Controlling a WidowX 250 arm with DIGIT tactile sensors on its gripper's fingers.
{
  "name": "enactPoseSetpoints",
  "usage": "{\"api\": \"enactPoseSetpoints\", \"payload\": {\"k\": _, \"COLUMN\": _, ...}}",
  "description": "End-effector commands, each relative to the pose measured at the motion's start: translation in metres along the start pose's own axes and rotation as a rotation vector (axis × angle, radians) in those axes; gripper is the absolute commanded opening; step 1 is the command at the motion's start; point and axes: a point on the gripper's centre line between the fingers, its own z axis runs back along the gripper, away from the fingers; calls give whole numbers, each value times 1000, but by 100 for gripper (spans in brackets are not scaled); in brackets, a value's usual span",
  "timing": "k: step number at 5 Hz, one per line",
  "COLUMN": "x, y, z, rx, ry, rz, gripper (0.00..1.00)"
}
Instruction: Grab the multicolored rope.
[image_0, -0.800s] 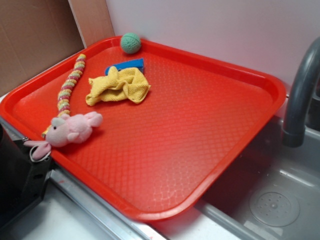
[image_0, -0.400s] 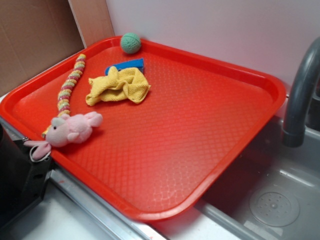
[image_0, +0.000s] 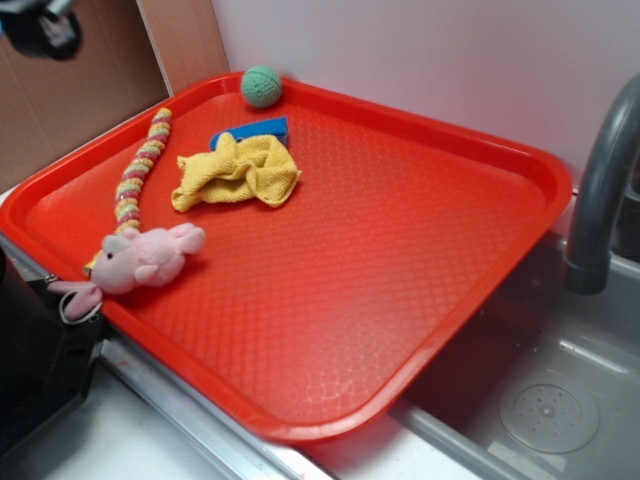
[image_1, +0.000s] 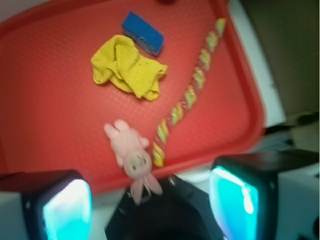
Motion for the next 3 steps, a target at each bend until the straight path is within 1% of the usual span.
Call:
{"api": "enactPoseSetpoints", "payload": {"k": 1, "x": 40, "y": 20, "z": -52, "rx": -40, "ry": -118, "rz": 200, "gripper": 100}}
{"api": "enactPoseSetpoints", "payload": {"k": 2, "x": 52, "y": 30, "z": -77, "rx": -27, "ry": -111, "rz": 301, "gripper": 100}}
{"api": "enactPoseSetpoints", "payload": {"k": 3, "x": 50, "y": 43, "z": -101, "rx": 0, "ry": -26, "rz": 443, "gripper": 100}}
